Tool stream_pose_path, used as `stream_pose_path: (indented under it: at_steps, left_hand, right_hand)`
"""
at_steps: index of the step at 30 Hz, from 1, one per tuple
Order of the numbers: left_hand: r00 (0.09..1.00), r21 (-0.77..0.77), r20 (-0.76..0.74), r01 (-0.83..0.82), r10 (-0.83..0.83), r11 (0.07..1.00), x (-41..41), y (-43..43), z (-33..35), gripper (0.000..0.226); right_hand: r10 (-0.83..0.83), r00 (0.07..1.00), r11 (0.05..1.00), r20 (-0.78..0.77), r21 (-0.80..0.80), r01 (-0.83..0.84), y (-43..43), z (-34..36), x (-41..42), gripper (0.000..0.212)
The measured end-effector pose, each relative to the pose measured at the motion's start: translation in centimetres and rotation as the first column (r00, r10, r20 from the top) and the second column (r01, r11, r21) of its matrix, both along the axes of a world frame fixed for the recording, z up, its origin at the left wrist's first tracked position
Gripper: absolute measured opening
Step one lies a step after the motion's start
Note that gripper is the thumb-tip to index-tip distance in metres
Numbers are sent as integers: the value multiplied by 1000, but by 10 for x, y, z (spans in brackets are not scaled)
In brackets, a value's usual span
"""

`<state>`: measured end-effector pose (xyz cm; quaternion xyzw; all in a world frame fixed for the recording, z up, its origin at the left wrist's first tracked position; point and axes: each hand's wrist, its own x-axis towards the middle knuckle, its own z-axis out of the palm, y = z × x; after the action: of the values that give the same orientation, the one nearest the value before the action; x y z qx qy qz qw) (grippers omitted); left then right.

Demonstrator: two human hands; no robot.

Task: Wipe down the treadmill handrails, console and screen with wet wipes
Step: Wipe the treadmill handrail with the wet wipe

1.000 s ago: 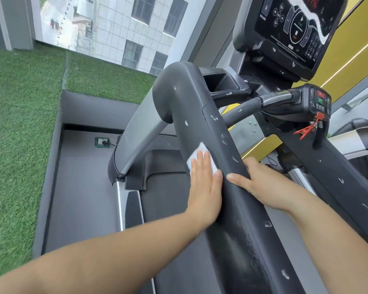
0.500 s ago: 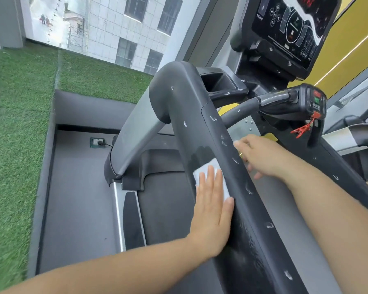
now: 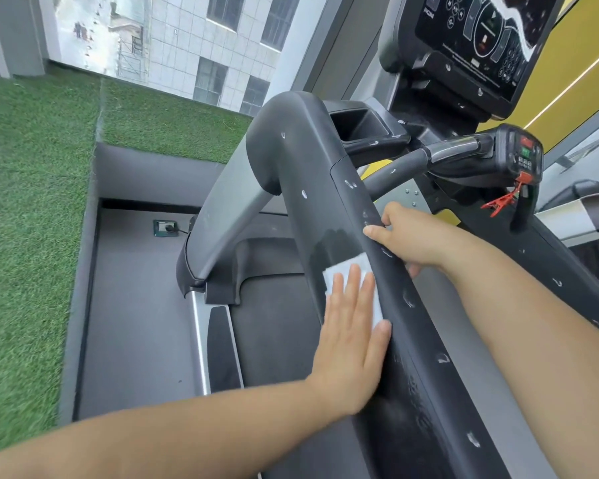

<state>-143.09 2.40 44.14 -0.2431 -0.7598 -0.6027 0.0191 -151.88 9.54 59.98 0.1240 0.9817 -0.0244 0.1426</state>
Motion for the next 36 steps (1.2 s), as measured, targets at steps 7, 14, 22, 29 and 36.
stream_pose_path:
  at_steps: [7,14,22,29,36]
  left_hand:
    - [989,112,143,-64,47,992,-27,5,12,52]
    - [956,241,292,-107,33,965,-45,2,6,53]
    - [916,308,401,-129,-6,943,-32,2,0,54]
    - [871,351,490,-228,29,908,-50,0,14,55]
    - [804,373,591,-201,-65,906,-103,-11,12,53]
  right_hand:
    - [32,999,999,-25,19,-31,-3,-1,3,26]
    - [83,989,952,-123,304,-42,-12,-3,-11,53]
    - [37,996,972,-83,234,-17,-18,-12,-26,60]
    - [89,994,945,-59,321,-66,-19,-13,-27,50]
    - [100,992,941,-72,331,-71,-21,-12,-24,47]
